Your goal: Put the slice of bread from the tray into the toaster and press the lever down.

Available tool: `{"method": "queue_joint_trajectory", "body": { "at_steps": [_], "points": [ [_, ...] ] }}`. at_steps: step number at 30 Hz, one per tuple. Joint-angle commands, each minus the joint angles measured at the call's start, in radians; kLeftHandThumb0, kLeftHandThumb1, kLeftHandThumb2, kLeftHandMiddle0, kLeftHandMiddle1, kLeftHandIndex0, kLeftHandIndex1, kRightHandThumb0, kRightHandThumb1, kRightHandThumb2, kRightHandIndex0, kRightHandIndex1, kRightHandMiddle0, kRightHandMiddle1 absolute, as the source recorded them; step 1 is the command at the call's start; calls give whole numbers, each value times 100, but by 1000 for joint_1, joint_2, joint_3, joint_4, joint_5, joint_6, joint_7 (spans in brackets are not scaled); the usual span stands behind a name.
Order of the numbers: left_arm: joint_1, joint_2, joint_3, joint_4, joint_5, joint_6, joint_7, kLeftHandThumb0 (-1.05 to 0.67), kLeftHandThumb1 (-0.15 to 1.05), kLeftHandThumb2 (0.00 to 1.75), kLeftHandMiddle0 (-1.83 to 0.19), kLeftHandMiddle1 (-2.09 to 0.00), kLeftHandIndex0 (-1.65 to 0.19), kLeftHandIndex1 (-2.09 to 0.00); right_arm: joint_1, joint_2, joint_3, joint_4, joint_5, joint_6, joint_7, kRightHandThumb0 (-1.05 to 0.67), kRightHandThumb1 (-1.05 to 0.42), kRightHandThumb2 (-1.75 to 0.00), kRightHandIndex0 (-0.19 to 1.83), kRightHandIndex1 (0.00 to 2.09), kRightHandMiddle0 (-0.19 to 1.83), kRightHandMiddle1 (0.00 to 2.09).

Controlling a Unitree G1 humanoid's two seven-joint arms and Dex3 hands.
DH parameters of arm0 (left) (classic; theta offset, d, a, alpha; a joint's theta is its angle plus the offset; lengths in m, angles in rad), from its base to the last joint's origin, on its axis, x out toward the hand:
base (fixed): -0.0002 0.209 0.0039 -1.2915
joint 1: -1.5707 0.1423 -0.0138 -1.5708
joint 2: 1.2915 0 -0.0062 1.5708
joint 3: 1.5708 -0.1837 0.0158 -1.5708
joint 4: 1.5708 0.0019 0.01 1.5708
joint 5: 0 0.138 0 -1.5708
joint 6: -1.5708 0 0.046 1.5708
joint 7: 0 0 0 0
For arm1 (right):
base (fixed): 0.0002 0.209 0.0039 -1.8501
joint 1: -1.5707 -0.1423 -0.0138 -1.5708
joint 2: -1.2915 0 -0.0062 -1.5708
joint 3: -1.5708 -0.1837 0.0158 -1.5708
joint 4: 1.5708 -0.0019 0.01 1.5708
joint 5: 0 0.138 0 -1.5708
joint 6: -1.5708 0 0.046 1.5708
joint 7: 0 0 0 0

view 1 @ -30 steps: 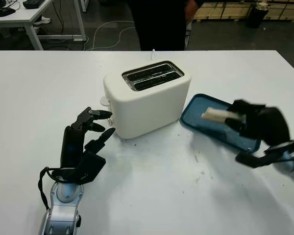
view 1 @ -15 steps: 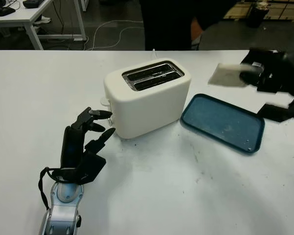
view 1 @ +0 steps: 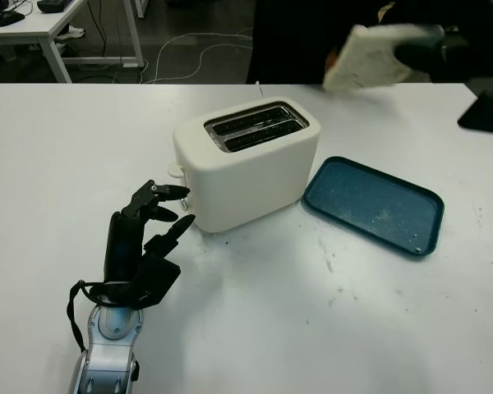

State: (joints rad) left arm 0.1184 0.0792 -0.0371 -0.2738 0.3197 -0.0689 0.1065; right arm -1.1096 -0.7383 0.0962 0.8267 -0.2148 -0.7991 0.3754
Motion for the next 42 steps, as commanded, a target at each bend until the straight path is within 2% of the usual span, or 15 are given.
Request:
{"method": "queue_joint_trajectory", "body": {
  "at_steps": [1, 6, 11, 16, 19, 28, 38, 42],
  "points": [
    [0, -2, -5, 1, 4, 1, 6, -34, 92, 7, -47, -136, -50, -89, -41, 27, 16, 8, -19, 7, 9, -56, -92, -30, 92, 175, 70, 174],
    [1, 1, -6, -3, 16, 8, 7, -35, 92, 7, -48, -134, -50, -89, -80, 105, 29, 59, 21, 57, 107, -52, -92, -28, 99, 175, 78, 175],
    [-1, -3, -4, -2, 3, 6, 4, -33, 92, 7, -48, -134, -51, -88, -121, 164, 73, 160, -44, 52, 102, -51, -92, -29, 102, 175, 77, 175],
    [1, -3, -6, -6, 9, 10, 4, -33, 92, 7, -47, -134, -50, -88, -139, 233, 94, 243, -34, 64, 185, -46, -92, -35, 105, 175, 79, 175],
    [2, -6, -5, -2, 1, 3, 6, -32, 92, 7, -47, -135, -50, -89, -135, 248, 138, 258, -112, 58, 121, -50, -92, -37, 109, 175, 85, 175],
    [7, -3, -6, 4, 5, -8, 9, -34, 92, 8, -47, -136, -50, -89, -110, 288, 204, 310, -201, 89, 82, -53, -92, -41, 112, 175, 90, 175],
    [7, -4, -13, 1, 9, 0, 15, -33, 92, 7, -47, -134, -51, -90, -81, 293, 228, 348, -233, 44, 7, -51, -92, -37, 114, 175, 89, 175],
    [7, -4, -15, 0, 10, 1, 16, -32, 92, 7, -47, -135, -51, -90, -84, 292, 242, 351, -253, 62, 0, -51, -92, -39, 114, 175, 89, 175]
  ]
}}
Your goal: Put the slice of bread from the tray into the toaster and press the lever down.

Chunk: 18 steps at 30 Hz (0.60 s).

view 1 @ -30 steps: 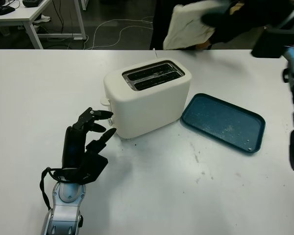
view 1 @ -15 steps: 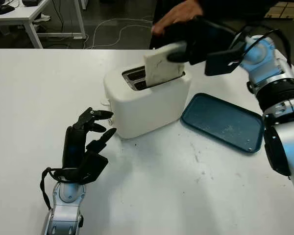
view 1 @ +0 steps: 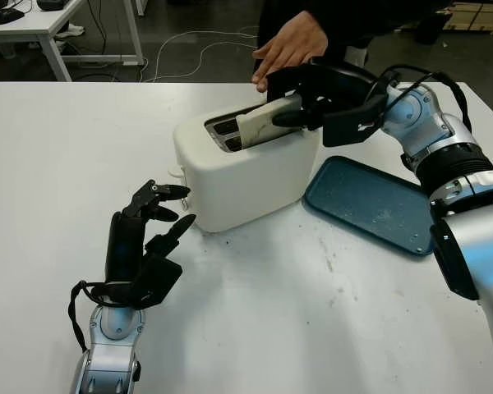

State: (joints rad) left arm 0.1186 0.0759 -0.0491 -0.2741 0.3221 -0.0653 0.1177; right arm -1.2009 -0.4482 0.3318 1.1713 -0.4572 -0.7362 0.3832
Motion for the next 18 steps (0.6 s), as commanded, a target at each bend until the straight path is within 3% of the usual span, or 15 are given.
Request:
{"method": "queue_joint_trajectory", "body": {
  "at_steps": [1, 8, 11, 12, 14, 15, 16, 18],
  "points": [
    [7, 1, -3, 3, 7, -7, 6, -32, 92, 7, -47, -135, -51, -90, 7, 2, 9, 6, -12, -1, -7, -50, -92, -40, 113, 175, 89, 175],
    [6, 2, -1, 8, 0, -9, 5, -31, 92, 6, -48, -137, -50, -91, 10, -6, 40, 3, -50, -14, -48, -52, -92, -41, 113, 175, 89, 175],
    [10, 0, -3, 2, 7, 4, 7, -33, 92, 6, -47, -137, -50, -90, 3, -30, 85, -18, -118, -1, -93, -65, -92, -29, 96, 175, 77, 175],
    [11, 0, -3, 2, 8, 3, 7, -33, 92, 7, -47, -136, -50, -90, 1, -40, 101, -27, -139, -4, -100, -73, -92, -21, 74, 165, 67, 158],
    [12, 0, -3, 2, 10, 1, 10, -33, 92, 7, -47, -135, -50, -90, -3, -58, 131, -44, -182, -8, -122, -81, -92, -15, 51, 144, 64, 120],
    [11, 1, -3, 4, 11, -3, 11, -33, 92, 7, -47, -134, -50, -89, -5, -67, 147, -56, -204, -11, -139, -86, -92, -12, 41, 119, 68, 79],
    [11, 2, -2, 7, 10, -6, 11, -33, 92, 7, -47, -134, -50, -89, -5, -77, 160, -68, -225, -16, -161, -87, -92, -10, 39, 102, 73, 50],
    [9, 4, -2, 11, 12, -13, 14, -33, 92, 6, -48, -133, -51, -88, -6, -94, 183, -92, -263, -25, -211, -85, -92, -6, 35, 73, 76, 14]
  ]
}}
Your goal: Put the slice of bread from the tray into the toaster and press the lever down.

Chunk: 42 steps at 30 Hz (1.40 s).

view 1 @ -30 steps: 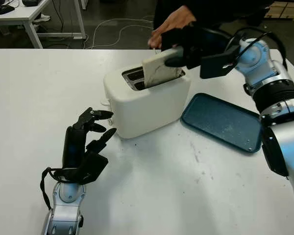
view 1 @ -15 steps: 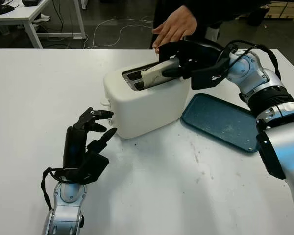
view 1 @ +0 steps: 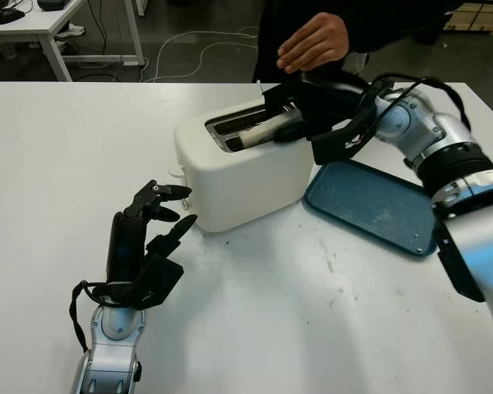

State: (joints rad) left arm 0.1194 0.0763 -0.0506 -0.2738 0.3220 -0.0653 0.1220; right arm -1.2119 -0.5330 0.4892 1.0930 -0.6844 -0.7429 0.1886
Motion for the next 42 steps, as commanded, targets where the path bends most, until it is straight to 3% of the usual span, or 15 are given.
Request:
{"method": "queue_joint_trajectory", "body": {
  "at_steps": [1, 12, 18, 30, 36, 42],
  "points": [
    [8, 5, -1, 13, 13, -17, 11, -33, 92, 6, -49, -133, -51, -88, 4, -18, 37, -27, -60, -22, -51, -84, -92, -5, 34, 67, 74, 8],
    [11, 2, -2, 5, 6, -6, 7, -34, 92, 8, -48, -133, -51, -87, -7, -97, 88, -106, -193, -45, -274, -82, -87, 0, 21, 37, 58, 0],
    [12, 5, -5, 6, 10, -4, 4, -33, 92, 7, -48, -133, -52, -86, -5, -138, 72, -132, -212, -43, -361, -80, -91, -3, 26, 27, 53, 0],
    [5, 8, 0, 8, 9, -9, 6, -34, 92, 7, -49, -133, -52, -87, 26, -200, 0, -160, -165, -44, -375, -78, -92, -8, 24, 9, 35, 1],
    [1, 13, 9, 3, 4, -7, 3, -33, 92, 7, -49, -133, -52, -86, 120, -224, -110, -181, 10, -101, -274, -79, -92, -14, 22, 5, 31, 0],
    [-4, 26, 34, -7, -5, -4, -4, -37, 92, 7, -48, -133, -52, -86, 404, -187, -239, -272, 292, -80, -114, -82, -92, -17, 18, 3, 25, 0]
  ]
}}
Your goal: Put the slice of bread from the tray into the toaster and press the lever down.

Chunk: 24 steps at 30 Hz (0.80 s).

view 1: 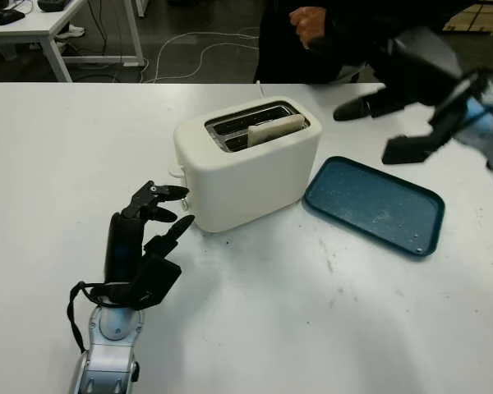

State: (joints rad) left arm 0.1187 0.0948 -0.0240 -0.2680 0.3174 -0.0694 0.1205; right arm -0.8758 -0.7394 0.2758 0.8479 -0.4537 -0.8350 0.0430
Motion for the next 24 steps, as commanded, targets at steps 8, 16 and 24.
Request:
{"method": "queue_joint_trajectory", "body": {
  "at_steps": [8, 16, 24],
  "points": [
    [-50, 62, 73, -41, 1, -13, -10, -34, 92, 5, -48, -134, -53, -84, 531, 189, -165, -335, 343, 133, 78, -76, -92, -15, 22, 4, 27, 2],
    [-132, 202, 152, -67, 40, -57, -31, -31, 92, 2, -59, -125, -65, -77, 771, 482, -277, -470, 347, 213, -159, -55, -92, -3, 85, 16, 77, 8],
    [-264, 368, 211, -38, 44, -111, -99, -25, 85, 0, -77, -120, -87, -57, 760, 527, -296, -433, 335, 220, -156, -48, -91, -1, 106, 28, 102, 8]
  ]
}}
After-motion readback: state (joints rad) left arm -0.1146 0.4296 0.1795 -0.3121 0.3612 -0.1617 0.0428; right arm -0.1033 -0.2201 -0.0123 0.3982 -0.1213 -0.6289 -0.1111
